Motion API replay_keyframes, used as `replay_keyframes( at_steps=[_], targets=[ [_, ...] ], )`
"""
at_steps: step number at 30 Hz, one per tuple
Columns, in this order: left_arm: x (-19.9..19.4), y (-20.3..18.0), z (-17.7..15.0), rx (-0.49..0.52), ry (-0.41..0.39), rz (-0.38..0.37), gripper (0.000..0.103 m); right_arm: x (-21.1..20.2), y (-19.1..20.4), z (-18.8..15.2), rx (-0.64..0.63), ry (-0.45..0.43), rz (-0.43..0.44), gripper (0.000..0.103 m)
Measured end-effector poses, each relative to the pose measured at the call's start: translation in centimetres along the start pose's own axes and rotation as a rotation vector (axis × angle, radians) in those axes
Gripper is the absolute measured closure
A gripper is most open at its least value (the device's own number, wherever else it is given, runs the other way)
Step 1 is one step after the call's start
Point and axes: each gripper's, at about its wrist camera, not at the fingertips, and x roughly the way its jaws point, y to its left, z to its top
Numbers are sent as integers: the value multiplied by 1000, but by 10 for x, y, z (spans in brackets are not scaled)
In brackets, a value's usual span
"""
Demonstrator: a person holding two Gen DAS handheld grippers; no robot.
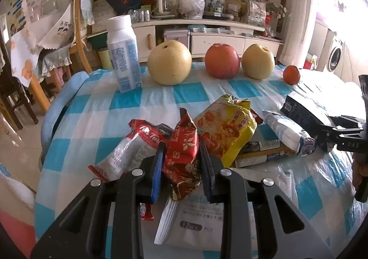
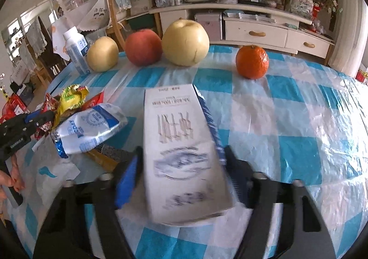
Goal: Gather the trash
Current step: 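Grasp the red snack wrapper with the left gripper while the right gripper grasps the milk carton, then lift the red wrapper and milk carton and carry both toward the pink bucket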
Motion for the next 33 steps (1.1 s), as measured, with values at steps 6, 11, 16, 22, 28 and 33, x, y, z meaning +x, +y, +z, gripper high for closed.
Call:
replay_keyframes(
  at_steps=[6,11,16,22,28,33],
  targets=[
    [-13,-1,-4,-8,-12,-15,73,-6,7,-5,-35,-8,-29,40],
    [-26,-1,-10,-33,-28,-38,73,-12,16,-8,-53,-23,-39,41],
    [-42,0,-21,-55,-41,-59,73,-29,20,-10,-41,-68,-30,41],
    [-57,1,-34,-67,-41,-81,73,-54,27,-15,-9,-127,5,41],
    [-71,1,-53,-100,-41,-102,73,-76,38,-24,38,-176,68,41],
    [-85,0,-68,-121,-44,-119,73,-87,52,-32,81,-191,139,41]
  ],
)
